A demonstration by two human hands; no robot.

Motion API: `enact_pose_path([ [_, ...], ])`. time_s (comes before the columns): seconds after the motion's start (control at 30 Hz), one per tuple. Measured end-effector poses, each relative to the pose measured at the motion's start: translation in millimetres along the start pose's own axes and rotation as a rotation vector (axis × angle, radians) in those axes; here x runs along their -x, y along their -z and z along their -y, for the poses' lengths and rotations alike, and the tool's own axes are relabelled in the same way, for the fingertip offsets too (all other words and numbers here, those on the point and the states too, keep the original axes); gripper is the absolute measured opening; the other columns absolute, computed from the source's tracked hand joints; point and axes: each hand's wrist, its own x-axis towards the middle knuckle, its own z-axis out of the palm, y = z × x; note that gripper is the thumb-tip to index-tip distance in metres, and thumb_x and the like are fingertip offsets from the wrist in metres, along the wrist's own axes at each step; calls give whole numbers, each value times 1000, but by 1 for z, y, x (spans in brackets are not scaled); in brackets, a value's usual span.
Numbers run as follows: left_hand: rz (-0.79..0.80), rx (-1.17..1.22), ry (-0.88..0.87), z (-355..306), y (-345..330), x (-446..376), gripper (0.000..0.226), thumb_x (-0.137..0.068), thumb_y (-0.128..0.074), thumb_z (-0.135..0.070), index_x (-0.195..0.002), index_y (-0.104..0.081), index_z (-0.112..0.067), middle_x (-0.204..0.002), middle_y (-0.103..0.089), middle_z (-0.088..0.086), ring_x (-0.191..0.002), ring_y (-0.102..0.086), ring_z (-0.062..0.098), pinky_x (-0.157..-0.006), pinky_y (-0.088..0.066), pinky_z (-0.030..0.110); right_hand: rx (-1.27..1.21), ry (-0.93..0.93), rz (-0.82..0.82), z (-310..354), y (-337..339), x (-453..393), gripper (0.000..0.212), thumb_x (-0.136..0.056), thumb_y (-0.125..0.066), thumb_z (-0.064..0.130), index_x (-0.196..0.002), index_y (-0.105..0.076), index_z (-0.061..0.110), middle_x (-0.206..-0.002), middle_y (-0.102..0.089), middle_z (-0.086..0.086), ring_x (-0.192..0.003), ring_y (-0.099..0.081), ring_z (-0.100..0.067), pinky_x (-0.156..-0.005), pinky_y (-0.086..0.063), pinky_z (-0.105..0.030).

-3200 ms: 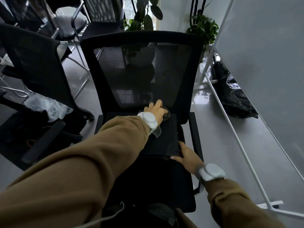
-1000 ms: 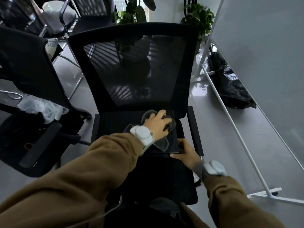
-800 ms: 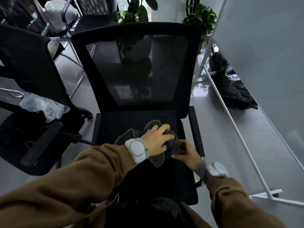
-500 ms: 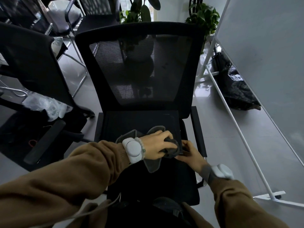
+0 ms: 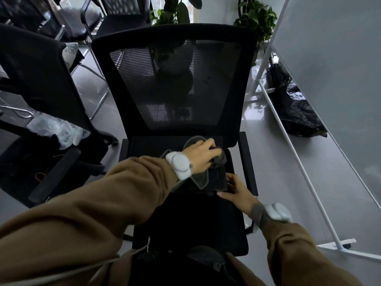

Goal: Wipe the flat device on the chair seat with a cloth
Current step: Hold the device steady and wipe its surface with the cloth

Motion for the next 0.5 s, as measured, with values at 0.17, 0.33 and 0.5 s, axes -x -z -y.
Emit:
enact_pose_path([
  [0.17,-21,-84,121,2,21,-30,34,-90,-47,-11,-124,-44,-15,-133,-36,17,-109,-46,41,-84,-47,46,58,-9,19,3,1,-1,55,-80,-71,14,-121,-41,35,-128,-52,14,-126,-46,-8,-110,-36,-33],
  [0.33,28,-104,271,2,36,-56,44,-86,-52,-4,-126,-40,-20,-133,-32,18,-111,-44,42,-74,-42,43,89,-28,41,5,3,0,60,-80,-71,18,-129,-39,29,-133,-50,10,-128,-44,-8,-113,-33,-36],
  [0.5,-34,-76,353,-6,28,-66,43,-86,-49,-1,-125,-43,-19,-136,-31,18,-110,-43,43,-72,-41,41,29,-54,97,5,3,2,62,-83,-68,16,-132,-33,31,-126,-46,22,-126,-41,-3,-109,-32,-27],
])
